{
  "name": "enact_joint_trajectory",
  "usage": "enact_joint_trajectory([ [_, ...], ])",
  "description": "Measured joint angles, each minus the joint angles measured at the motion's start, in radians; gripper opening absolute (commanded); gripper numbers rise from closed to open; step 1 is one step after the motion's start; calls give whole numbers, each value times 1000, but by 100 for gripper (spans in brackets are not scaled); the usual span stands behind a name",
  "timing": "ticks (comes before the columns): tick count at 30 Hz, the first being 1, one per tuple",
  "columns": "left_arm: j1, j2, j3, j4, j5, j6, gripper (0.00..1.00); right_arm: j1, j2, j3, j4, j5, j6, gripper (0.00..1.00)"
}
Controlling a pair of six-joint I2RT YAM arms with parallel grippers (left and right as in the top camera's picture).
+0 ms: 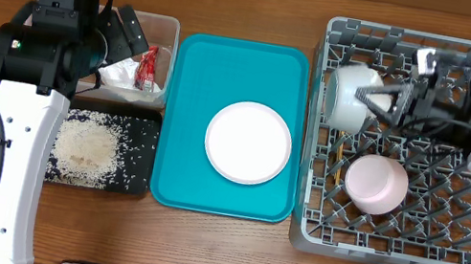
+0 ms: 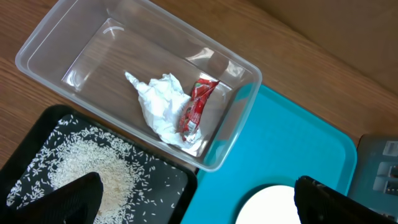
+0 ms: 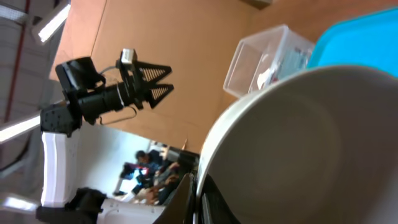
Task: Sort waste into correct bins and load items into the dishwasher
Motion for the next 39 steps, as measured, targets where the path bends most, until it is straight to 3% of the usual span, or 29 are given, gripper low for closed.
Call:
enact_joint_trajectory([
  [8, 0, 0, 0, 0, 0, 0, 100, -1, 29, -131, 100, -23, -12, 4],
  [27, 0, 0, 0, 0, 0, 0, 100, -67, 126, -159, 189, 23, -7, 5],
  [31, 0, 0, 0, 0, 0, 0, 100, -114, 134, -163, 145, 35, -4, 55],
  [34, 0, 0, 0, 0, 0, 0, 100, -156, 134, -165, 112, 47, -1, 81],
  [35, 0, 0, 0, 0, 0, 0, 100, -167, 134, -166, 103, 51, -3, 95],
  [36, 0, 0, 0, 0, 0, 0, 100, -180, 134, -167, 93, 54, -2, 100],
  [39, 0, 0, 0, 0, 0, 0, 100, -213, 133, -167, 76, 61, 1, 100],
])
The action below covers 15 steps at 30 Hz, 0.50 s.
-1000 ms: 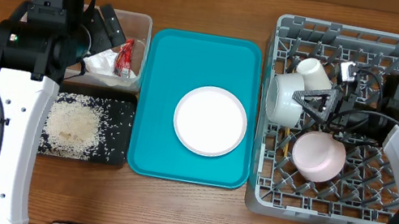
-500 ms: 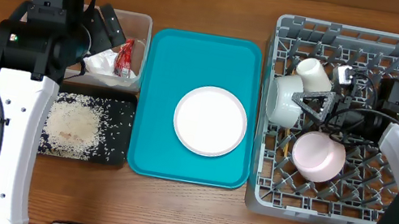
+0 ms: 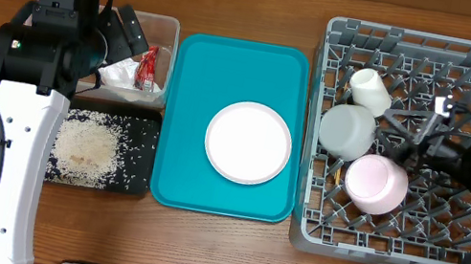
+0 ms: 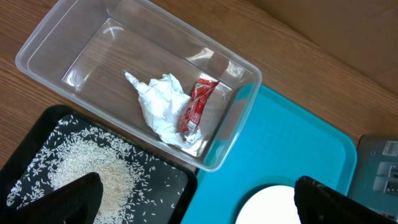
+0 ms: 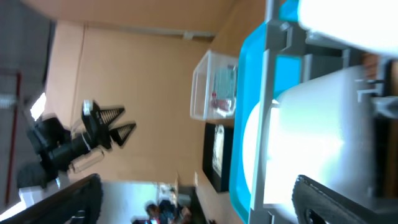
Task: Sort waste into correct bins and load items into the dishwasher
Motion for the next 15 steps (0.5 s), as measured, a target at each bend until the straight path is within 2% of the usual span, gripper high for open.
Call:
enact_joint_trajectory([
  [4, 0, 0, 0, 0, 0, 0, 100, -60, -16, 24, -116, 71, 2, 100],
  [8, 0, 0, 0, 0, 0, 0, 100, -98, -60, 139, -285, 259, 4, 100],
  [15, 0, 0, 0, 0, 0, 0, 100, -42, -204, 380, -514, 608, 4, 100],
])
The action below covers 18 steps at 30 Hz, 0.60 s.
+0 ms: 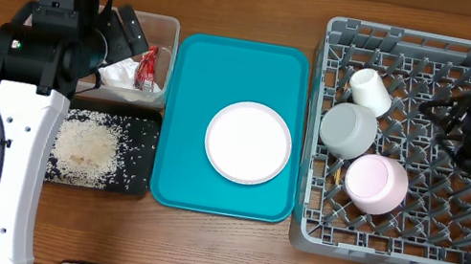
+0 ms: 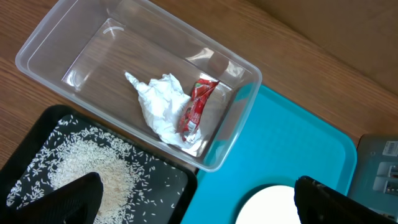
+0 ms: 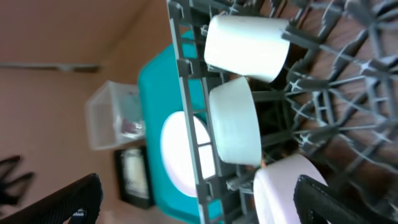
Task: Sort waste into correct bins and load items into the dishwasher
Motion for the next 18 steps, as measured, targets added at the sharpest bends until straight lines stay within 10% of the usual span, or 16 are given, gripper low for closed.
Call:
enact_joint_trajectory([
  [16, 0, 0, 0, 0, 0, 0, 100, 893, -134, 49, 127, 560, 219, 100],
  [17, 0, 0, 0, 0, 0, 0, 100, 949, -113, 47, 153, 561, 230, 80],
  [18, 0, 0, 0, 0, 0, 0, 100, 998, -89, 47, 173, 562, 230, 39],
])
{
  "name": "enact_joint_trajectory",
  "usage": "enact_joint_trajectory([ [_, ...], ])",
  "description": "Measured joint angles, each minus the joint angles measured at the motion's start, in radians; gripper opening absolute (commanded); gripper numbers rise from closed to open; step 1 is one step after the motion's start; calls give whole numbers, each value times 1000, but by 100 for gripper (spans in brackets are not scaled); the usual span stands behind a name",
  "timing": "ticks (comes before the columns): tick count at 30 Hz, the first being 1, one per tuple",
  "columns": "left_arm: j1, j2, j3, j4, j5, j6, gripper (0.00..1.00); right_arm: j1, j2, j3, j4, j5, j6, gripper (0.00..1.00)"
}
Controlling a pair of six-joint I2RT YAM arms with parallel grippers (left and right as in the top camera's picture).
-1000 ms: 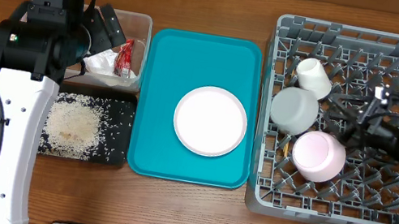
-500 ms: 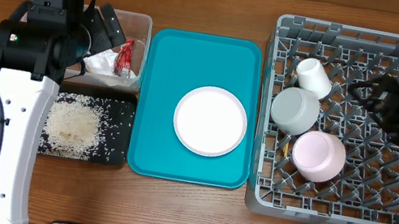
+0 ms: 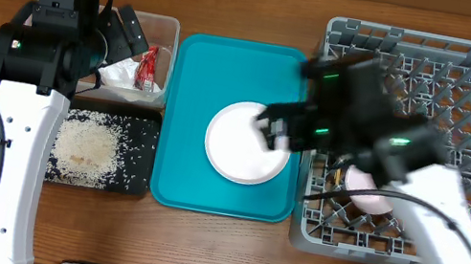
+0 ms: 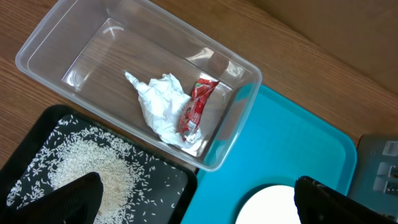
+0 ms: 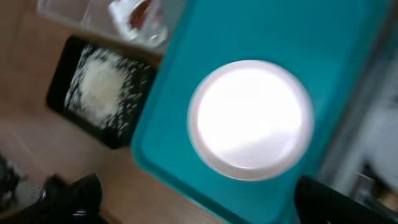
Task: Sort waste into correct bins and load items into the dishwasher
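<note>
A white plate (image 3: 238, 142) lies on the teal tray (image 3: 197, 77); the right wrist view shows the plate (image 5: 250, 118) from above. My right gripper (image 3: 272, 129) hovers open over the plate's right edge, nothing between its fingertips (image 5: 81, 199). The grey dish rack (image 3: 444, 52) stands at the right, a pink bowl (image 3: 364, 186) peeking out under my right arm; the rest of the rack's left side is hidden by that arm. My left gripper (image 3: 129, 31) hangs open over the clear bin (image 4: 62, 56), which holds a crumpled tissue (image 4: 158, 106) and a red packet (image 4: 196, 106).
A black tray of spilled rice (image 3: 101, 149) sits in front of the clear bin, left of the teal tray. Bare wood runs along the table's front edge (image 3: 195, 251).
My right gripper was over the right part of the rack; it is now over the teal tray at the plate's right edge, still open. The left arm has not moved.
My right gripper first held a white bowl over the rack's upper left. Then the bowl stood in the rack beside a white cup and the pink bowl, with the gripper open nearby. It was over the rack's right side, and now over the plate.
</note>
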Motion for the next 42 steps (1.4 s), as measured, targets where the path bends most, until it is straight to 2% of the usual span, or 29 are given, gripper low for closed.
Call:
enact_joint_trajectory([
  [1, 0, 0, 0, 0, 0, 0, 100, 32, 19, 0, 16, 0, 6, 17],
  [2, 0, 0, 0, 0, 0, 0, 100, 65, 44, -1, 29, 0, 10, 4],
  [9, 0, 0, 0, 0, 0, 0, 100, 206, 289, -4, 77, 125, 157, 4],
  [19, 0, 0, 0, 0, 0, 0, 100, 226, 563, -13, 143, 191, 284, 4],
  [30, 0, 0, 0, 0, 0, 0, 100, 253, 610, -15, 198, 94, 328, 4],
  [36, 0, 0, 0, 0, 0, 0, 100, 333, 614, -19, 285, -11, 272, 8],
  [42, 0, 0, 0, 0, 0, 0, 100, 378, 614, -19, 261, 3, 235, 12],
])
